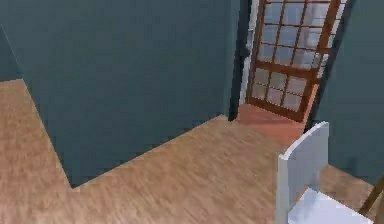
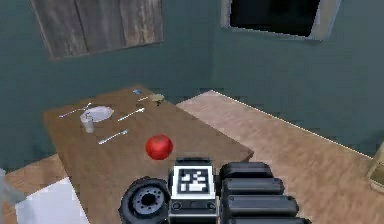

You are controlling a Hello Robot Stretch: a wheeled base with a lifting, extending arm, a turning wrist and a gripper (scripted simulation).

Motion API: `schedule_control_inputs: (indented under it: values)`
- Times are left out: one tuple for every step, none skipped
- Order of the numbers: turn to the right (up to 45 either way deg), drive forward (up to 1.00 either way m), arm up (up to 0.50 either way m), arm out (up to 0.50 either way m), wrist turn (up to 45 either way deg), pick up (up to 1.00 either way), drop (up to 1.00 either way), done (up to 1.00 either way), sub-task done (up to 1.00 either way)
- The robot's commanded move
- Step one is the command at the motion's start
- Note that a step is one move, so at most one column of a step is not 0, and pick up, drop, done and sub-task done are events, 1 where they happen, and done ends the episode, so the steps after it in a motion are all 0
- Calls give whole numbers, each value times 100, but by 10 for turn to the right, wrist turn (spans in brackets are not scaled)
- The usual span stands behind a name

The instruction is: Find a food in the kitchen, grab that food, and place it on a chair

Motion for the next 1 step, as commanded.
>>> schedule_control_inputs:
  values:
    - [0,85,0,0,0,0,0,0,0]
